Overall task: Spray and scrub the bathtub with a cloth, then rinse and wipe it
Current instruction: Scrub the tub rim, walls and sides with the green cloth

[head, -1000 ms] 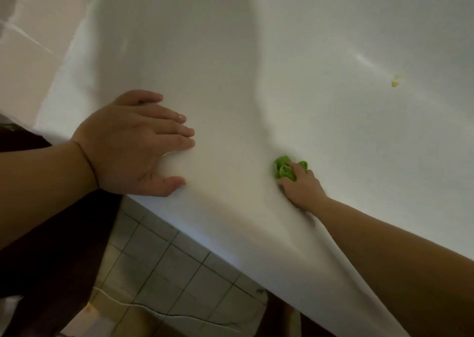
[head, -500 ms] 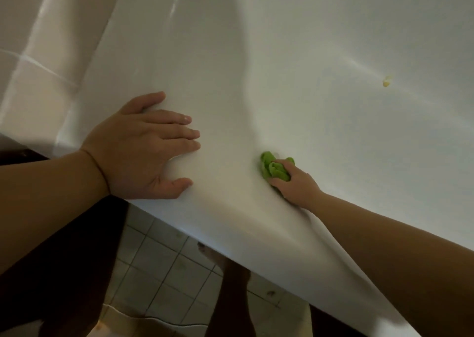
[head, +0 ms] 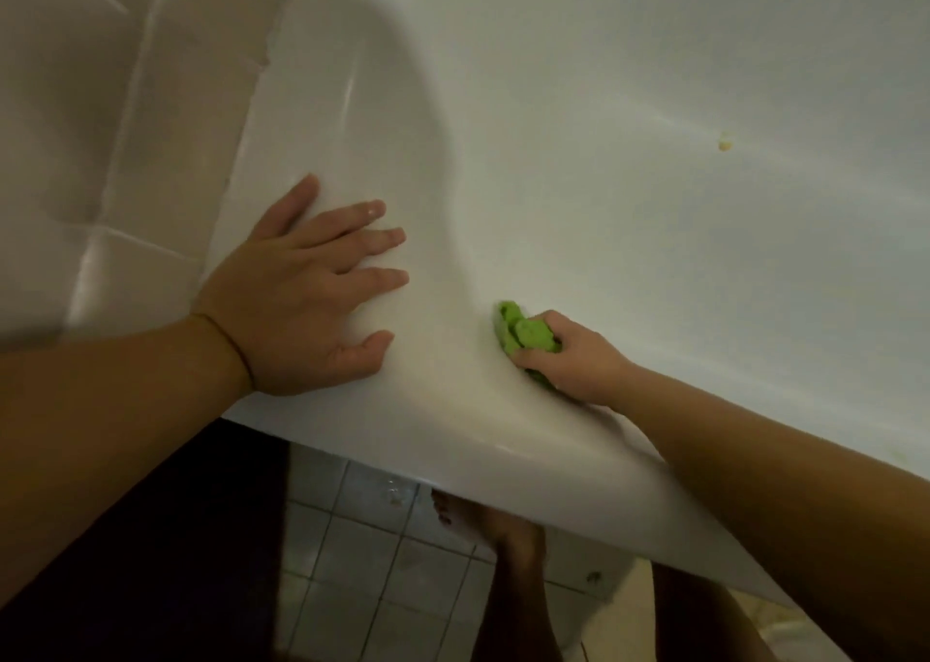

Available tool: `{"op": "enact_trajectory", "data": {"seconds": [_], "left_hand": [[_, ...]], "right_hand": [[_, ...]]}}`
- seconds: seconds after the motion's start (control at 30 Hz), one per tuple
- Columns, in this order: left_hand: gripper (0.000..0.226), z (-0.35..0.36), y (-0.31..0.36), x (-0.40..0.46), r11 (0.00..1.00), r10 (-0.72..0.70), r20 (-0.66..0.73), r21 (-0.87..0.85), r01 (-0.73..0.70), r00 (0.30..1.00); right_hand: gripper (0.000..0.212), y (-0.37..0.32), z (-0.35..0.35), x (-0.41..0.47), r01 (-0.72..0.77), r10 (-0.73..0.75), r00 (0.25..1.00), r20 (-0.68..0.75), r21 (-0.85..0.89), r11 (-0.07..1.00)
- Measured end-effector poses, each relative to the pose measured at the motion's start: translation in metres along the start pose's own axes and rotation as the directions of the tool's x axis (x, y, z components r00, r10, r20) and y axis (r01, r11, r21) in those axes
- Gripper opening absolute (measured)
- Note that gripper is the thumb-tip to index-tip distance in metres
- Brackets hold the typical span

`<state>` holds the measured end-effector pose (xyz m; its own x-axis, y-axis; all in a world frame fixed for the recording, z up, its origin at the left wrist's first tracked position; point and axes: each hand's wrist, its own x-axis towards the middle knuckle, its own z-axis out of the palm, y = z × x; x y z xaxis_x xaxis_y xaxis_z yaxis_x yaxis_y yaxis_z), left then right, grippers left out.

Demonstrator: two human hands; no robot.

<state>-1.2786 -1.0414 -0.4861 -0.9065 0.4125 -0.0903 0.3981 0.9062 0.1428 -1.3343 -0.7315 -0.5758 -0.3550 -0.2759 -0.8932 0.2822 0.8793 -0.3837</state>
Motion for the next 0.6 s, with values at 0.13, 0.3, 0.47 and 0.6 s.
{"op": "enact_trajectory", "data": {"seconds": [0.13,0.3,0.47,0.6], "left_hand": [[0.055,-0.002,-0.012,0.006,1.0,0.013,-0.013,0.011,-0.013,1.0],[0.064,-0.004,-0.026,0.015,0.997,-0.071,-0.033,0.015,0.071,0.997],[0.07,-0.007,-0.032,0.022,0.987,-0.162,-0.05,-0.01,0.162,0.986],[0.069,-0.01,-0.04,0.03,0.985,-0.172,-0.061,-0.019,0.171,0.983]], "right_hand": [[0.033,-0.026,0.006,-0.053,0.176,-0.172,0.984,-0.047,0.087,0.981],[0.038,-0.083,0.03,-0.043,0.383,-0.369,0.923,-0.108,0.17,0.908],[0.041,-0.079,0.026,-0.007,0.251,-0.226,0.968,-0.113,0.313,0.916],[0.062,-0.076,0.027,-0.033,0.272,-0.252,0.959,-0.129,0.17,0.947]]}}
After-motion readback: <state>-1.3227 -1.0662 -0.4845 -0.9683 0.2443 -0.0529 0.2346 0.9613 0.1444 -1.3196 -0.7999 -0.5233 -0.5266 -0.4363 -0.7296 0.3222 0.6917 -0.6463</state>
